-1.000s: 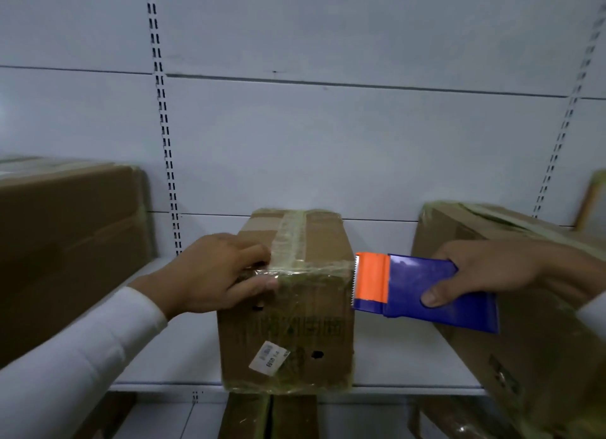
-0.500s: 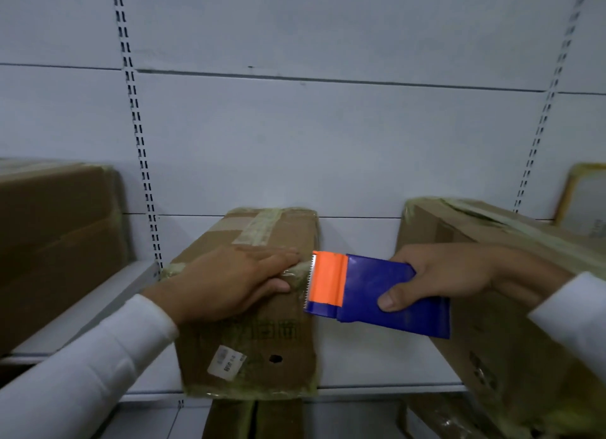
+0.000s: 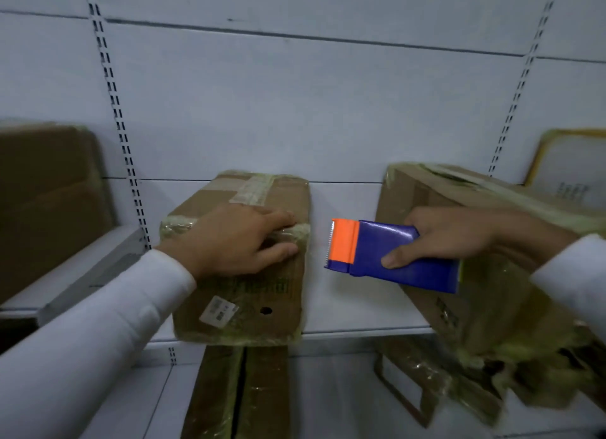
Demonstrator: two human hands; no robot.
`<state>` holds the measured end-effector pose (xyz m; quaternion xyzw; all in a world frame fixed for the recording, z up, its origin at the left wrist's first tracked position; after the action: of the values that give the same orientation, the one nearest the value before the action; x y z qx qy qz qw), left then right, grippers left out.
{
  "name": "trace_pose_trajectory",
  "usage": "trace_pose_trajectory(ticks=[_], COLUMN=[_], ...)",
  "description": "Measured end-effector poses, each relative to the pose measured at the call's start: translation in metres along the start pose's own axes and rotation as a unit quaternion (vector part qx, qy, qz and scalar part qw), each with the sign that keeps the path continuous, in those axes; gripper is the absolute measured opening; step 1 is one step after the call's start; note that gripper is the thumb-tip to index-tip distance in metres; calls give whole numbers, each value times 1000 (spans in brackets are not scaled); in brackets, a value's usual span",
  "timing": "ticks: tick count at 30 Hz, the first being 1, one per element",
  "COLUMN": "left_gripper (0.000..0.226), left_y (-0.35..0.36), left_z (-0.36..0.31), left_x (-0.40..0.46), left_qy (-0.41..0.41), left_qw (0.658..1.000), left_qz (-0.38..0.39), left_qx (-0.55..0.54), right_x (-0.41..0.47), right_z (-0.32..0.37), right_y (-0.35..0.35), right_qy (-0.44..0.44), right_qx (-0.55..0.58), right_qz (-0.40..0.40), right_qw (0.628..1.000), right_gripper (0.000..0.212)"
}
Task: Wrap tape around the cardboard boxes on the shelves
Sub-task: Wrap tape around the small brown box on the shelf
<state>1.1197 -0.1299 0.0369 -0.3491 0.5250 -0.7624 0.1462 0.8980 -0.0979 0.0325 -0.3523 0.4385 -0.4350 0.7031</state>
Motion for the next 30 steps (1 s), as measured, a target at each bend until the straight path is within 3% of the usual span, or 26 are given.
trace_pose_trajectory(ticks=[4, 8, 12, 16, 19, 26, 30], left_gripper=[69, 68, 59, 57, 41, 28, 47], left_y=[4, 0, 0, 7, 12, 13, 10], left_z=[-10, -3, -5, -15, -20, -30, -25], left_x=[6, -2, 0, 17, 20, 22, 17], left_qy=[-23, -18, -67, -160, -202, -199, -177], left_qw=[997, 999, 997, 986, 975, 973, 978], left_qz=[-33, -38, -43, -36, -57, -83, -73], left_qx=[63, 13, 12, 25, 79, 81, 82], right_x=[13, 20, 34, 33, 33, 47, 56], right_z=[21, 28, 4, 0, -7, -18, -22], right_y=[0, 8, 31, 35, 39, 56, 61], right_qy=[32, 75, 70, 30, 9, -25, -37], right_qx=[-91, -266, -97, 32, 108, 229, 248], right_qz=[-75, -183, -200, -235, -227, -208, -196], right_qw=[992, 943, 972, 971, 968, 951, 948], right_gripper=[47, 46, 46, 45, 43, 43, 44])
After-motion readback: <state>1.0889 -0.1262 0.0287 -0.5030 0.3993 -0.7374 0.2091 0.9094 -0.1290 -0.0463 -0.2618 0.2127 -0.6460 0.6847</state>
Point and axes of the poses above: each hand's wrist, its own x-axis towards the middle knuckle, its own y-axis out of the palm, z = x × y, the point moved 8 cm from there along x, towards the middle knuckle, and after that the axes turned 3 degrees about z, right-handed, at the moved point
